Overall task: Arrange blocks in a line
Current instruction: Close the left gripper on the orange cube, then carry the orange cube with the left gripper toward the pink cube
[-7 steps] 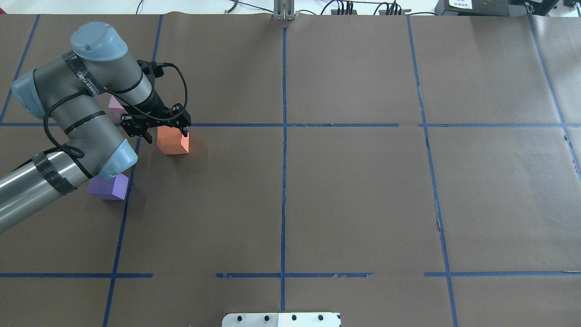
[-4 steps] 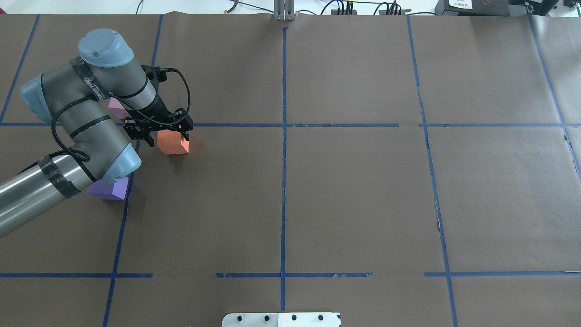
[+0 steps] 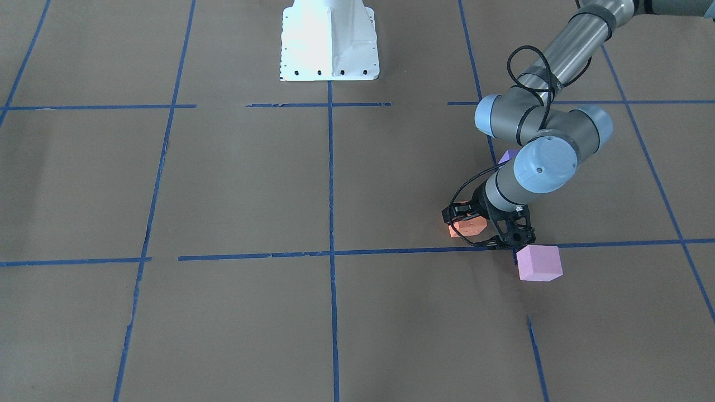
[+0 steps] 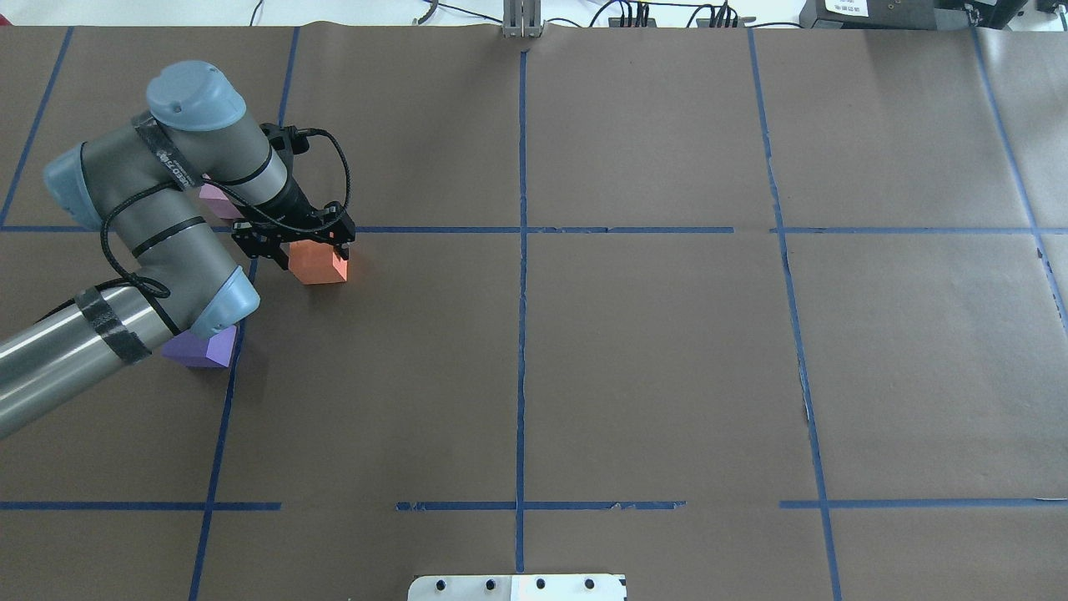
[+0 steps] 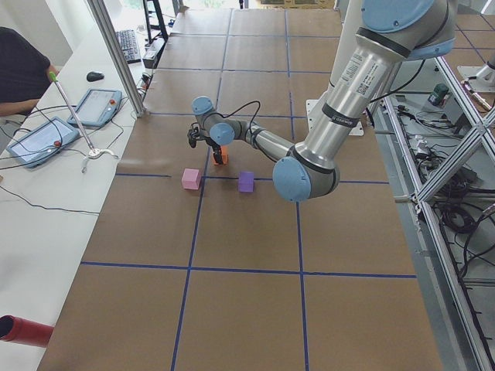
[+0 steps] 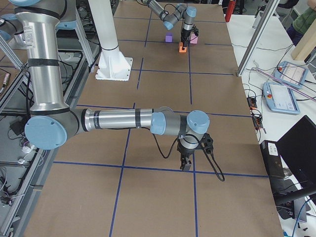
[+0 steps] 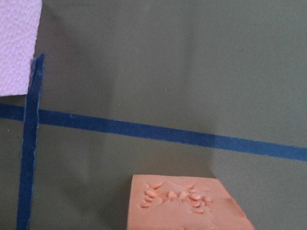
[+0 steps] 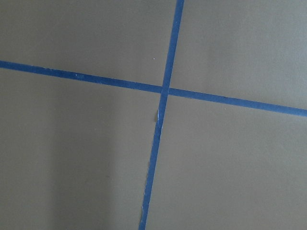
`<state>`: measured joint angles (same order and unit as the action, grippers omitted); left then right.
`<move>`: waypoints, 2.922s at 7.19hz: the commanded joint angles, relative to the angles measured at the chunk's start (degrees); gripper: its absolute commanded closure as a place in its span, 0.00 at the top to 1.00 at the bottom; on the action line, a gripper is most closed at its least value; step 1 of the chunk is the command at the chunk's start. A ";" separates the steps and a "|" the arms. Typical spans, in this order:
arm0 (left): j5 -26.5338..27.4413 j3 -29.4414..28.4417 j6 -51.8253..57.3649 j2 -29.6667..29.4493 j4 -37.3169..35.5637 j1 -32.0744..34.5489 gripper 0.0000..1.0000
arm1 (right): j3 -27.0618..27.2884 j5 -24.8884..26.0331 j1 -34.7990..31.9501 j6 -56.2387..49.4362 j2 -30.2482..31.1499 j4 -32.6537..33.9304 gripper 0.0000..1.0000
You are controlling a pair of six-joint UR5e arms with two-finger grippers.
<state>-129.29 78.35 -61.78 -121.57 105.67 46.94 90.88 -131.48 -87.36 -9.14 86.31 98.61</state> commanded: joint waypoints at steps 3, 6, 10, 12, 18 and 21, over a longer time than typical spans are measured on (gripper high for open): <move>0.09 -0.13 0.07 -0.51 0.24 0.00 0.47 | 0.00 0.00 0.00 0.00 0.00 0.00 1.00; 0.26 5.90 0.25 0.36 -1.77 3.32 0.28 | 0.00 0.00 0.00 0.00 0.00 0.00 1.00; 2.79 18.59 16.89 6.60 -15.49 13.85 0.28 | 0.00 0.00 0.00 0.00 0.00 0.00 1.00; 2.90 17.20 23.09 11.17 -14.44 13.45 0.29 | 0.00 0.00 0.00 0.00 0.00 0.00 1.00; 3.26 10.43 22.58 11.18 -8.21 8.70 0.29 | 0.00 0.00 0.00 0.00 0.00 0.00 1.00; 0.88 8.41 22.31 11.18 -6.98 6.86 0.28 | 0.00 0.00 0.00 0.00 0.00 0.00 1.00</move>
<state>-127.60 87.77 -39.39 -110.39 97.86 54.59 90.88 -131.48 -87.37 -9.14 86.31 98.61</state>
